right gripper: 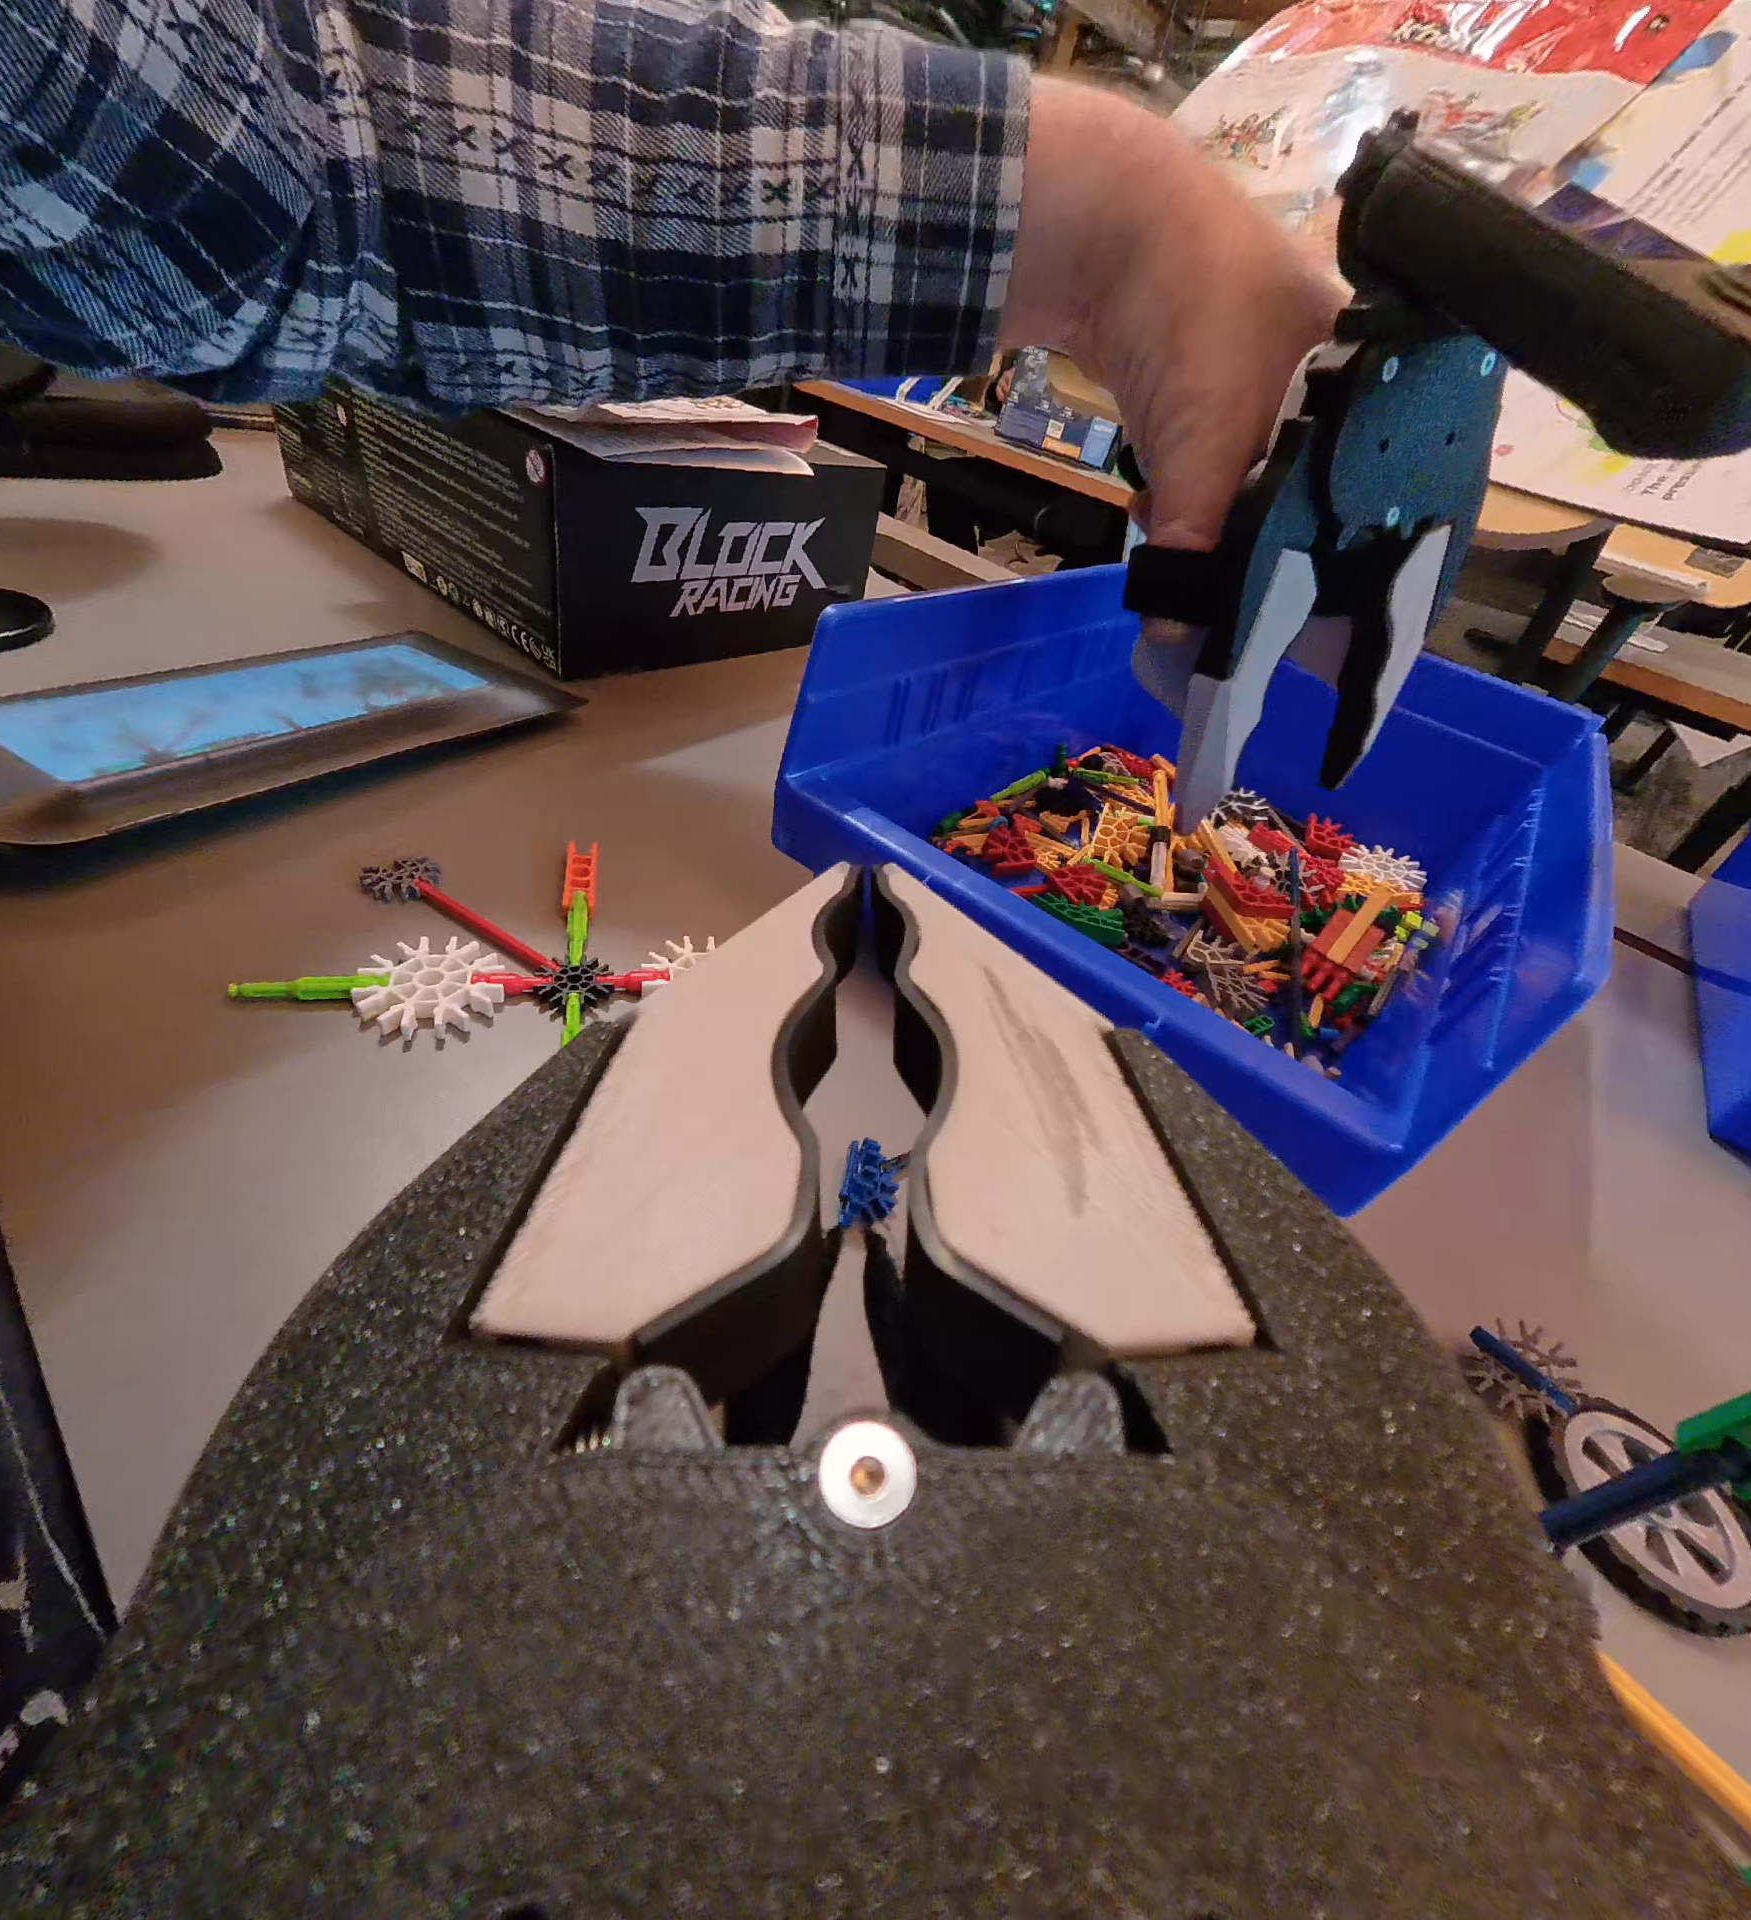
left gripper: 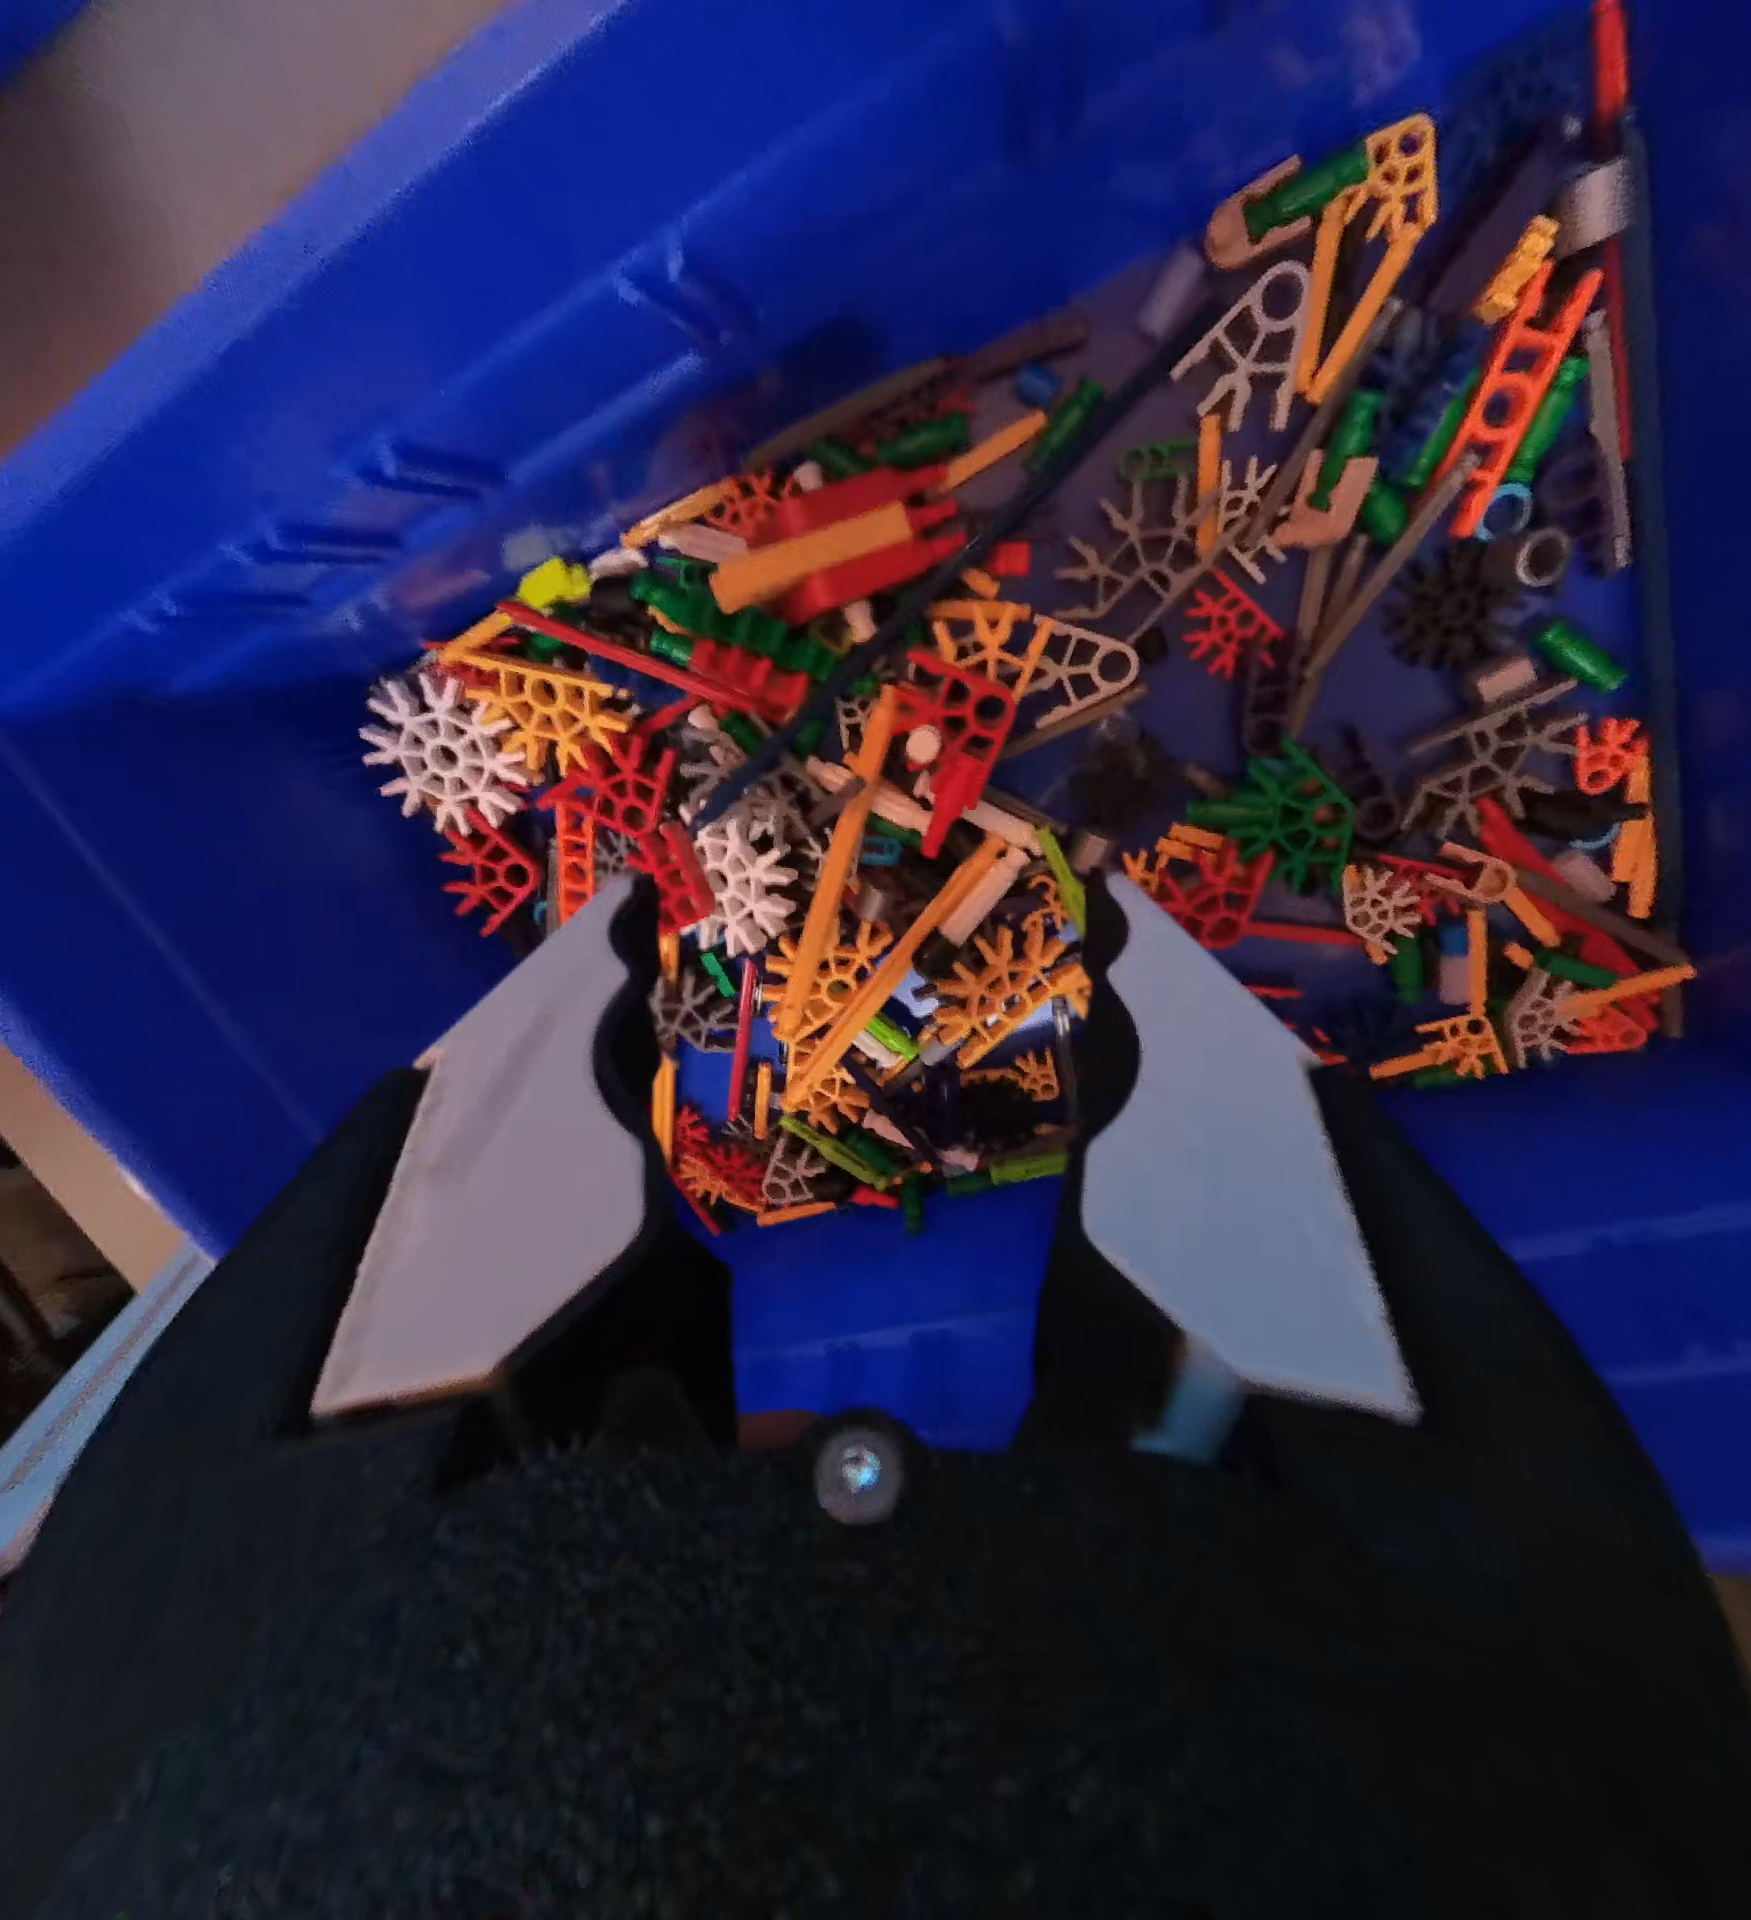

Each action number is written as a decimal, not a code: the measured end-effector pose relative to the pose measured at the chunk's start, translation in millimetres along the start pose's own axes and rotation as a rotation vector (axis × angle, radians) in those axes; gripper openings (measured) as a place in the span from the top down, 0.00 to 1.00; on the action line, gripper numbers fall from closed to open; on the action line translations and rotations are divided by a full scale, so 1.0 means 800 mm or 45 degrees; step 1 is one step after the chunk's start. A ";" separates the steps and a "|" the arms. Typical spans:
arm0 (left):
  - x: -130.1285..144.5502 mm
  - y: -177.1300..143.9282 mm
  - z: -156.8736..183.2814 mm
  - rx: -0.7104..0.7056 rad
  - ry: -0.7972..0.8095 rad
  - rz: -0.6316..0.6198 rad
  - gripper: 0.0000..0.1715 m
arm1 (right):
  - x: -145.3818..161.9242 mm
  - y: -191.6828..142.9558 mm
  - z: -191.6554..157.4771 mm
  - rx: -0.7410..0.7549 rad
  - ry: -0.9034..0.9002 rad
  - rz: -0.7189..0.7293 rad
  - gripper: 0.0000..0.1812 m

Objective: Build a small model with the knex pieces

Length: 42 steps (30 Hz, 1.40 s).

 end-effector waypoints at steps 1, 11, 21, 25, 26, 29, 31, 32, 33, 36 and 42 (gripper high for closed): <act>-0.006 0.002 -0.001 -0.018 0.013 0.029 0.55 | 0.000 0.001 0.000 0.000 0.000 -0.001 1.00; -0.059 0.024 -0.013 -0.027 -0.020 0.180 0.79 | -0.002 0.004 -0.006 0.005 0.001 0.000 1.00; -0.049 0.026 0.000 -0.041 0.066 0.140 0.94 | -0.005 0.006 -0.010 0.002 0.016 0.017 1.00; -0.031 0.021 0.023 -0.043 0.090 0.116 1.00 | -0.006 0.007 -0.011 -0.002 0.018 0.019 1.00; -0.025 0.019 0.029 -0.040 0.098 0.104 1.00 | -0.006 0.007 -0.011 -0.003 0.017 0.019 1.00; -0.010 0.007 0.042 -0.023 0.078 0.112 1.00 | -0.007 0.007 -0.012 -0.004 0.020 0.024 1.00; -0.004 -0.003 0.043 -0.042 0.045 0.132 1.00 | -0.007 0.007 -0.013 -0.004 0.019 0.024 1.00; -0.007 -0.009 0.039 -0.056 0.010 0.165 1.00 | -0.007 0.008 -0.013 -0.005 0.017 0.021 1.00; -0.012 -0.013 0.034 -0.072 -0.019 0.204 1.00 | -0.007 0.008 -0.014 -0.005 0.014 0.017 1.00; -0.030 -0.013 0.018 -0.130 -0.046 0.252 0.84 | -0.007 0.009 -0.014 -0.003 0.009 0.016 1.00; -0.053 0.032 0.020 -0.069 0.054 0.108 0.81 | -0.008 0.009 -0.014 -0.001 0.016 0.021 1.00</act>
Point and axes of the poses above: each gripper's, where its closed fingertips meet, y out along the fingers, x out of its underside, z = x × y across the jaws, the point moved 3 cm from there along -y, back along the fingers, and after that the axes turned 6 degrees about -z, right-handed, at the moved point
